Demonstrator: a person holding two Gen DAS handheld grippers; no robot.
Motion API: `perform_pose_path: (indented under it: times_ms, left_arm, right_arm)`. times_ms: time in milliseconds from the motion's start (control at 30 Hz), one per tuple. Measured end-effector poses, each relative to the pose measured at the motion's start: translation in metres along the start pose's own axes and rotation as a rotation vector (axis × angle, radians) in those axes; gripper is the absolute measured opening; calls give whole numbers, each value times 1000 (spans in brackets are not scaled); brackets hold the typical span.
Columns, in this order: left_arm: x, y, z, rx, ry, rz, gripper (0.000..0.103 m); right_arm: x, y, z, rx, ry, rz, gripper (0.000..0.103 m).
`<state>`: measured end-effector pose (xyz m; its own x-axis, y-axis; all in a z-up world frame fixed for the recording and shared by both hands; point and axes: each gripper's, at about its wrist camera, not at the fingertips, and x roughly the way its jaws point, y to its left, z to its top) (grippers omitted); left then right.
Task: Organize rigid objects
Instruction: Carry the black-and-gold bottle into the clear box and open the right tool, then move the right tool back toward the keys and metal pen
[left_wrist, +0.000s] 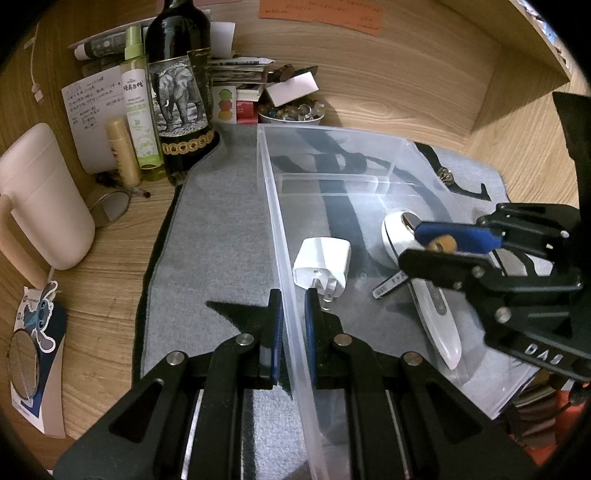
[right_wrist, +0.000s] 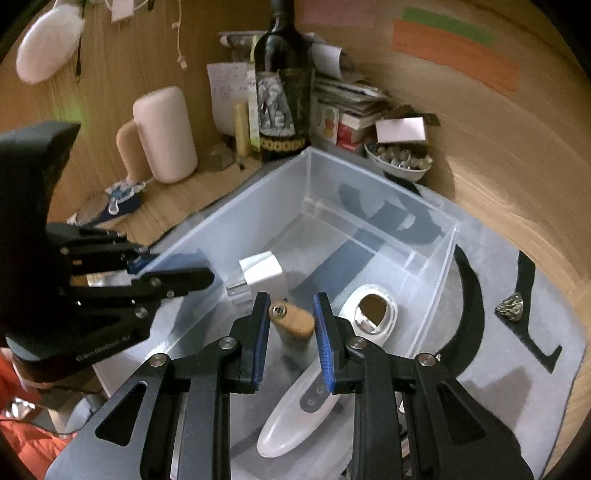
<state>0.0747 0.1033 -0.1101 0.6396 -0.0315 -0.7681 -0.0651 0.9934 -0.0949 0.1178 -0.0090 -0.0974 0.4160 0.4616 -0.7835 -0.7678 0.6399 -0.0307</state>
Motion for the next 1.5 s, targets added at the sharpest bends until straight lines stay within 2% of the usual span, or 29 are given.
perform_pose_path:
  times_ms: [300,467,733,1067,1267,1500]
  left_arm:
    - [0,0,0,1,1,1,10]
    - [0,0,0,1,0,1,10]
    - [0,-1,0,2,1,5,10]
    - [0,1,0,-1,2,2,10]
    - [0,3,-1,-1,3,6,10]
    - [1,3,-1,-3,4,14,10]
  right_arm:
    - [-3,3,3,-4,8,11,23]
    - [-20,1,3,-10,-41,-6,42]
    - [-51,-13,4,25,-120,-41,46]
    - [-90,-47,-10,114,-194,-136,49]
    - [-96,-77,-31,189,-171,-202,50]
    - [-70,-105,-73,304,-46,-197,50]
